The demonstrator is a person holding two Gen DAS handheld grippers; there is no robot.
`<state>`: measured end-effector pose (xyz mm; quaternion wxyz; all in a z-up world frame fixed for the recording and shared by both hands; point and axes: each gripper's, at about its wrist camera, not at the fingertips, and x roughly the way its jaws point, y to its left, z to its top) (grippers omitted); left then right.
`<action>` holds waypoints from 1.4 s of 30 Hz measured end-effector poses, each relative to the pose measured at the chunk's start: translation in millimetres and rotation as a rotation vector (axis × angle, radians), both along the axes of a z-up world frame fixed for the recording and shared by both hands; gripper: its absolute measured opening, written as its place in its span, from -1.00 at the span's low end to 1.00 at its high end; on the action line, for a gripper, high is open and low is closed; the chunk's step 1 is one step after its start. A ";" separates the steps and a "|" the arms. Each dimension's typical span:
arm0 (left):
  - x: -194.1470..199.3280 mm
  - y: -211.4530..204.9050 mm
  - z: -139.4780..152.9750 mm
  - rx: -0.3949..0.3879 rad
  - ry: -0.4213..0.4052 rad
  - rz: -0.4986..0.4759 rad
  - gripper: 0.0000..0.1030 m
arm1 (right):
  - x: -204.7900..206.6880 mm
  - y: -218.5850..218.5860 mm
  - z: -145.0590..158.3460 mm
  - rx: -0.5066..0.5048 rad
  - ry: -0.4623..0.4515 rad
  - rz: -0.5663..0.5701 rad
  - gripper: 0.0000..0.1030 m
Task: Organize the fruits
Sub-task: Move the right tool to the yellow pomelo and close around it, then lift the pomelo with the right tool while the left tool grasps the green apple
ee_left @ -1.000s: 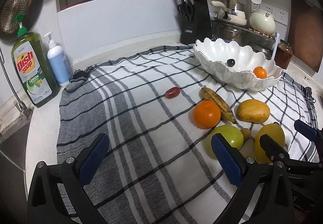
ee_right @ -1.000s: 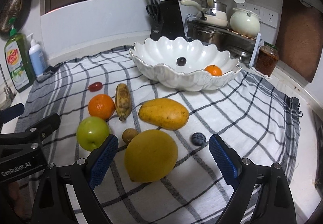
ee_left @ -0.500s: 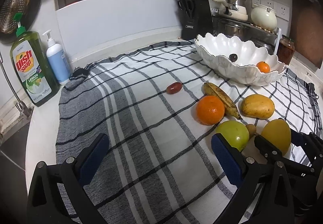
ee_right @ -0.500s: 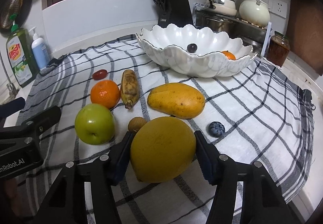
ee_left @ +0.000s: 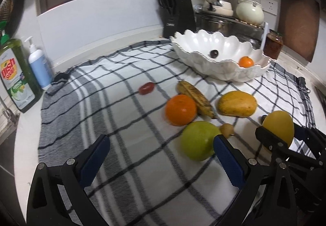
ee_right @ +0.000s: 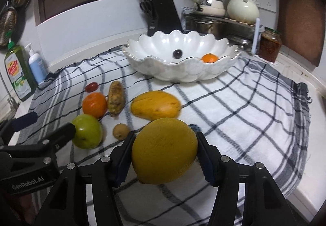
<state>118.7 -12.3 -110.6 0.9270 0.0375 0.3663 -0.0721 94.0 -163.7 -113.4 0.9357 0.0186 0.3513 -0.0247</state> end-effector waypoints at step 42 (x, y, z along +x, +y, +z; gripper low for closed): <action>22.2 -35.4 -25.5 0.001 0.145 -0.084 -0.05 | -0.1 -38.6 0.2 0.002 -0.007 -0.091 0.15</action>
